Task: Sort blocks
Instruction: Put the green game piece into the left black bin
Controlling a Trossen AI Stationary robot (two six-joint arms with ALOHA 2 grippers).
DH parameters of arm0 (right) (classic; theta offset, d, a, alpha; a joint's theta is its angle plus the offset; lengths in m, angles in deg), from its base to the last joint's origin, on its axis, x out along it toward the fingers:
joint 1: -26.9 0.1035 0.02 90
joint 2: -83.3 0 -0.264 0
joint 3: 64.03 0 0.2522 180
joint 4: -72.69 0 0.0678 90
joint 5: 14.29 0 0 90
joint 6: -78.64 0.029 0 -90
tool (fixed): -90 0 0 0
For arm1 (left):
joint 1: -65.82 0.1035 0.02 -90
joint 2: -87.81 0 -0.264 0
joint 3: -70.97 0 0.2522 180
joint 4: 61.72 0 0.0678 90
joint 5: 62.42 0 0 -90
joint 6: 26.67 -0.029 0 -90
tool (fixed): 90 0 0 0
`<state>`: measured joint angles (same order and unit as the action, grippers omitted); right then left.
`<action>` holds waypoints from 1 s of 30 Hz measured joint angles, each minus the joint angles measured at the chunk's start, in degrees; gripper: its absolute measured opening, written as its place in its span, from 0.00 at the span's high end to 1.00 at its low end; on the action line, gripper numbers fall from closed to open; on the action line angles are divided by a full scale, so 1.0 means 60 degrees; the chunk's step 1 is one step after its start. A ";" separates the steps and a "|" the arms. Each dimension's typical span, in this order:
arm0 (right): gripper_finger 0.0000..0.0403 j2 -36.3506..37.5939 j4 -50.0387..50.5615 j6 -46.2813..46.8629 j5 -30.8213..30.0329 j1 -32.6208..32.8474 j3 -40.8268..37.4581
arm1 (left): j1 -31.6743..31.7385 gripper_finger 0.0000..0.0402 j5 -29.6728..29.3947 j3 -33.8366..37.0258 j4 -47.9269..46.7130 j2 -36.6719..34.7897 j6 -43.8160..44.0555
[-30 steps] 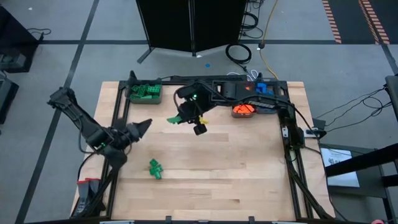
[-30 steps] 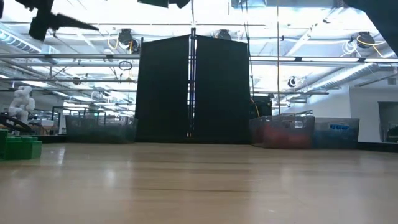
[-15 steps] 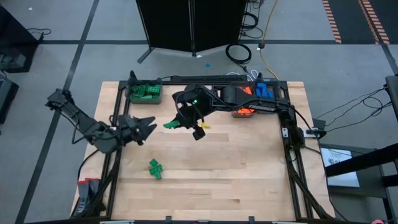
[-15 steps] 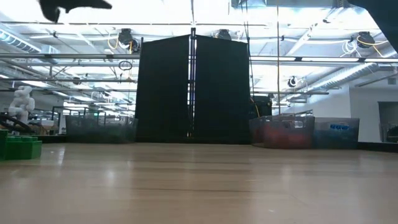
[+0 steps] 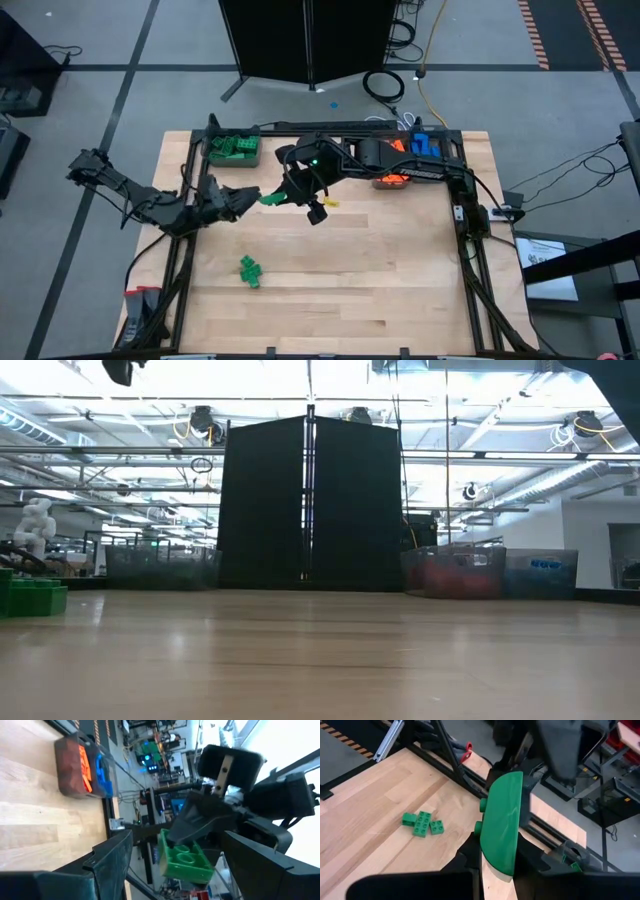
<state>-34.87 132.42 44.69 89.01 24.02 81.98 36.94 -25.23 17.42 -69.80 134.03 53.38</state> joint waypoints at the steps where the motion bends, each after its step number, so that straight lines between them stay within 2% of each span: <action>1: 0.89 0.0000 -0.0083 0.0000 0.0003 0.0000 0.0000 | 0.0065 0.24 0.0143 0.0000 0.0038 0.0044 0.0002; 15: 0.89 -0.0355 -0.0141 -0.0198 0.0006 0.0000 0.0000 | 0.0772 0.24 0.1535 0.0000 0.0749 0.0549 -0.0851; 30: 0.89 -0.0521 -0.0218 -0.0374 0.0154 -0.0236 0.0015 | 0.0830 0.24 0.1759 0.0018 0.0672 0.0543 -0.1488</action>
<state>-38.00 131.12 42.45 89.93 22.61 82.06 41.92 -14.68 17.53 -65.77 137.29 44.45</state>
